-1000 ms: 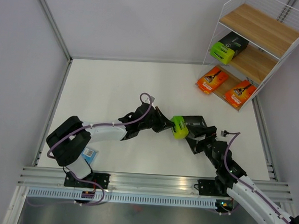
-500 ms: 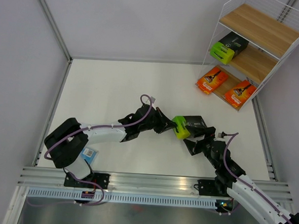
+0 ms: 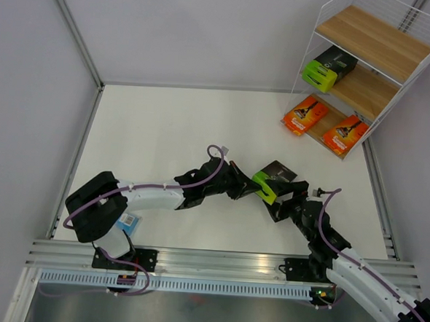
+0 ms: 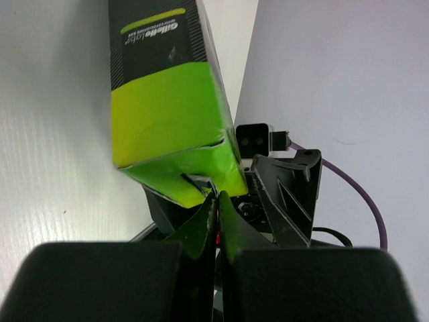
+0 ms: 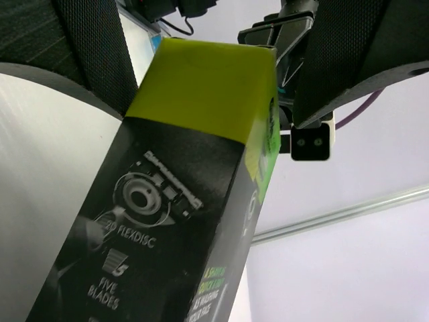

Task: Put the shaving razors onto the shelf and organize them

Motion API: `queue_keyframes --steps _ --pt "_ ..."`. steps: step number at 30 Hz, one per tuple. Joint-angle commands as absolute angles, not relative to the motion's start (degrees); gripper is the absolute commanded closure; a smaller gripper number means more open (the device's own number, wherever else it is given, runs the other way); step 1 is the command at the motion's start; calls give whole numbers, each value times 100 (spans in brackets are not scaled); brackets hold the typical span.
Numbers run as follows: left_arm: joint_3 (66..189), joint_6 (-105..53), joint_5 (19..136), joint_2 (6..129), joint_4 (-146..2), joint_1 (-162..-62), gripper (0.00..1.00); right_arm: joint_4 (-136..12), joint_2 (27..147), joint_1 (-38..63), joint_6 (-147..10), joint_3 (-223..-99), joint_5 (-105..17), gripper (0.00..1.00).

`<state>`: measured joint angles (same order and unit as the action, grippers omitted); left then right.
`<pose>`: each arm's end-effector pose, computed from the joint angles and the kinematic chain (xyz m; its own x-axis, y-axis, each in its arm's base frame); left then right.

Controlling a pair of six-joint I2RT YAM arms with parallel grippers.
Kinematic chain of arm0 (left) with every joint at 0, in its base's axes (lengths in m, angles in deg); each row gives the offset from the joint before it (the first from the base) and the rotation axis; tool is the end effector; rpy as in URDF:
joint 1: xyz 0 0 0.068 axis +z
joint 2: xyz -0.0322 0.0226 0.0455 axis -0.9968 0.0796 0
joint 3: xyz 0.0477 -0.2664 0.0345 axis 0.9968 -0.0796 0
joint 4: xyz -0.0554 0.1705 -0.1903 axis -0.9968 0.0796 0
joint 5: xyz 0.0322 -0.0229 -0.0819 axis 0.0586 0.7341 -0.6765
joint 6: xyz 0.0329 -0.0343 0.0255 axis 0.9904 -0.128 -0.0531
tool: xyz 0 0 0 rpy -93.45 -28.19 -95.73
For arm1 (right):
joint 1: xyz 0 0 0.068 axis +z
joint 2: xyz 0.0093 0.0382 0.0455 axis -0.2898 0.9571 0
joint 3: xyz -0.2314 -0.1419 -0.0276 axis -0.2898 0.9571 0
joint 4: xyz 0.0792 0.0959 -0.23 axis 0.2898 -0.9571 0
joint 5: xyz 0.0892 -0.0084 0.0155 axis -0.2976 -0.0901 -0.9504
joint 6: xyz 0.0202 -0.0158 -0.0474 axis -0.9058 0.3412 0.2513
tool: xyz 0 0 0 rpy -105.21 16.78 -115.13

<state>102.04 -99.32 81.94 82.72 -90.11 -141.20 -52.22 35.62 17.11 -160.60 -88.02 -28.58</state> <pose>0.1898 -0.2832 0.2096 -0.8764 -0.4784 -0.0548 -0.1439 0.3688 -0.9183 0.1186 0.0743 0.1521 -0.4059 0.9077 0.1068 0.3219 0.0326 0.9462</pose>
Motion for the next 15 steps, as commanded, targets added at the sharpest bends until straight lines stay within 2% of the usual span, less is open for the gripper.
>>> queue_keyframes --steps 1,4,11,15 --pt "10391 -10389 8384 8189 -9059 -14212 98 -5067 3517 1734 -15930 -8050 -3134 2" --pt "10488 -10327 8446 8241 -8936 -14204 98 -5929 3272 1726 -15806 -8306 -3170 2" --pt "10348 -10582 8384 8259 -8997 -14291 98 -6315 1999 1726 -16544 -7831 -2485 2" --pt "10322 -10547 8472 8171 -8909 -14353 98 -6526 1821 1726 -16509 -7919 -2291 2"
